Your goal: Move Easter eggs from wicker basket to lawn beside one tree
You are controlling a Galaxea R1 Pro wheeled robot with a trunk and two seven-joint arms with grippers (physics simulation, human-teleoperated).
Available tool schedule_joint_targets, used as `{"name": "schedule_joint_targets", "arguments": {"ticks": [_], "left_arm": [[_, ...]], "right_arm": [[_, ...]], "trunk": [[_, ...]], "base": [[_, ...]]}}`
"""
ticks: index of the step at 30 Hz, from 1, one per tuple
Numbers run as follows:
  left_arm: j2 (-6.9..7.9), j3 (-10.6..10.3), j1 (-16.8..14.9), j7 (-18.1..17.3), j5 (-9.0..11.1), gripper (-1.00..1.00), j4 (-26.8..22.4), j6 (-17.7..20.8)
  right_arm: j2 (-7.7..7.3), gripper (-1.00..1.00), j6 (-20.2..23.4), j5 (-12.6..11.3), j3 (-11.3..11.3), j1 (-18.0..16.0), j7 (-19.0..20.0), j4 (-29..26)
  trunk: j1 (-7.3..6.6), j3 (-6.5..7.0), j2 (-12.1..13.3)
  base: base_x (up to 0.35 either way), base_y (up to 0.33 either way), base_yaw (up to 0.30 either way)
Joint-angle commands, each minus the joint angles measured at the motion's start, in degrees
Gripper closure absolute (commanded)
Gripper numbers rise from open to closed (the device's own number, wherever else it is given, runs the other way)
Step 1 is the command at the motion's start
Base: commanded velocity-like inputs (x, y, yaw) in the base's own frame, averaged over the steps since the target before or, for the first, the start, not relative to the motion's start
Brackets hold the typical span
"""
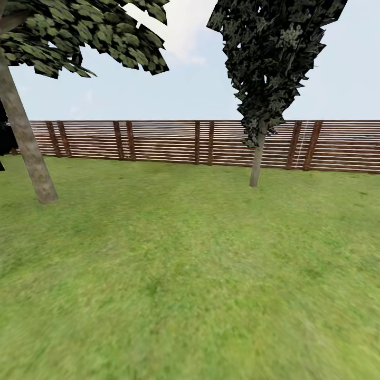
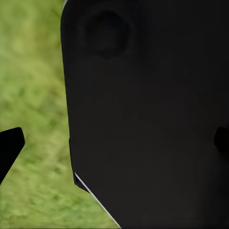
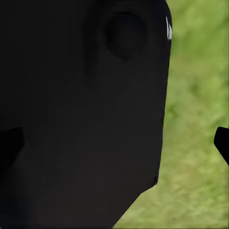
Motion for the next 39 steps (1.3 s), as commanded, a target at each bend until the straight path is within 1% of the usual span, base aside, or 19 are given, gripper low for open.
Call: {"name": "schedule_joint_targets", "arguments": {"ticks": [1,6,11,27,33,35,36,38,39], "left_arm": [[-0.18,0.2,0.3,0.1,-0.2,-1.00,-0.3,-0.3],[-0.21,0.3,0.4,0.1,-0.2,-1.00,-1.1,-0.2],[-0.26,0.4,0.4,0.1,-0.2,-1.00,-2.7,-0.2],[-0.26,0.4,0.4,0.1,-0.2,-1.00,-2.9,-0.2],[-0.15,0.3,0.4,0.2,-0.2,-1.00,-4.0,-0.8],[0.37,0.3,0.4,0.3,-0.2,-1.00,-4.3,-1.1],[0.88,0.4,0.4,0.3,-0.3,-1.00,-4.3,-1.1],[2.37,0.3,0.4,0.3,-0.3,-1.00,-4.3,-1.2],[2.76,0.3,0.4,0.3,-0.4,-1.00,-4.3,-1.2]], "right_arm": [[-0.19,-1.00,-0.1,0.1,0.3,-0.3,0.1,0.3],[-0.03,-1.00,-0.4,0.1,0.4,-1.6,0.2,-0.3],[0.17,-1.00,-0.6,0.2,0.4,-3.0,-0.2,-1.4],[0.18,-1.00,-0.9,0.2,0.4,-3.1,-0.4,-1.7],[0.18,-1.00,-0.9,0.2,0.4,-3.1,-0.4,-1.8],[0.11,-1.00,-0.9,0.2,0.4,-3.1,-0.4,-1.8],[0.07,-1.00,-0.9,0.2,0.4,-3.1,-0.4,-1.8],[0.03,-1.00,-0.9,0.2,0.4,-3.1,-0.4,-1.8],[0.02,-1.00,-0.9,0.2,0.4,-3.1,-0.4,-1.8]], "trunk": [[0.00,-0.03,0.0],[0.00,-0.03,0.0],[0.00,-0.03,0.0],[0.00,-0.03,0.0],[0.00,-0.03,0.0],[0.00,-0.03,0.0],[0.00,-0.03,0.0],[0.00,-0.03,0.0],[0.00,-0.03,0.0]], "base": [[0.000,0.000,0.019],[0.000,0.000,0.011],[0.000,0.000,0.274],[0.000,0.000,0.294],[0.000,0.000,0.294],[0.000,0.000,0.294],[0.000,0.000,0.294],[0.000,0.000,0.294],[0.000,0.000,0.294]]}}
